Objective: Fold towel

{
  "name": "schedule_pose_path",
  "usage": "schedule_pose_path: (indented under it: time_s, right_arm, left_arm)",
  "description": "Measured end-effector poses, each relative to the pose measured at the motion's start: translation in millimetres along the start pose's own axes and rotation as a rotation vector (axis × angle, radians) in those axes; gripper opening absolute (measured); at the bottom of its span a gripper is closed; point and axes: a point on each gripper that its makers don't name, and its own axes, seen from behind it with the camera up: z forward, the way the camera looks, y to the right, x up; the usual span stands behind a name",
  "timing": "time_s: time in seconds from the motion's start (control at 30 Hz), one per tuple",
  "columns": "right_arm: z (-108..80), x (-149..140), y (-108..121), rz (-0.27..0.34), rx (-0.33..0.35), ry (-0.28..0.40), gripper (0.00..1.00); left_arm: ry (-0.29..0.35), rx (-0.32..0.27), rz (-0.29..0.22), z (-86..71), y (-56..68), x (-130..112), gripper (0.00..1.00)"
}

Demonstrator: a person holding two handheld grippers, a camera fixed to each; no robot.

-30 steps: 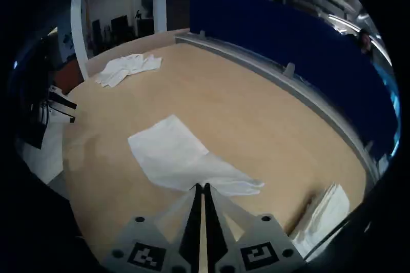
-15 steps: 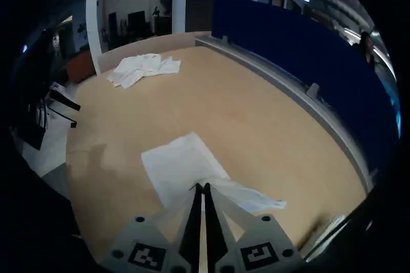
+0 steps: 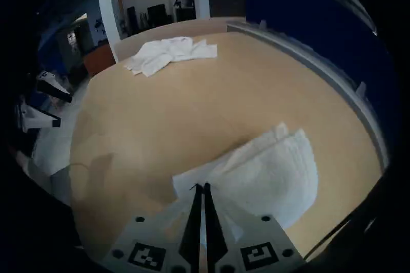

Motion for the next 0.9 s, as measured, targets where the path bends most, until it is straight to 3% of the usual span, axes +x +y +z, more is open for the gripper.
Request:
schedule_pose_path:
  time_s: [0.07, 0.17, 0.37, 0.5, 0.63, 0.83, 0.9]
  right_arm:
    - [13.7, -10, -4, 0.026, 0.010, -0.023, 0.04]
    - [20.0, -14, -8, 0.053, 0.018, -0.025, 0.04]
    - [15.4, -16, -7, 0.047, 0.016, -0.023, 0.04]
    - [12.2, -13, -5, 0.039, 0.010, -0.013, 0.11]
    - [7.9, -8, -2, 0.028, -0.004, 0.008, 0.28]
    - [-1.5, -4, -1, 0.014, -0.013, 0.036, 0.69]
    - [-4.0, -4, 0, 0.011, -0.018, 0.042, 0.77]
  left_arm:
    - [0.000, 0.001, -0.004, -1.7, -0.3, -1, 0.95]
    - [0.000, 0.000, -0.008, -4.0, -0.1, -2, 0.94]
    - [-0.001, -0.006, -0.007, -2.4, 1.1, -2, 0.94]
    - [-0.002, -0.003, -0.002, -1.1, 0.6, -2, 0.94]
    - [-0.003, -0.003, -0.002, -1.5, 0.5, -3, 0.94]
    - [-0.009, -0.002, 0.001, -2.1, 0.6, -6, 0.94]
    - [-0.009, -0.001, 0.003, -1.6, 0.6, -7, 0.94]
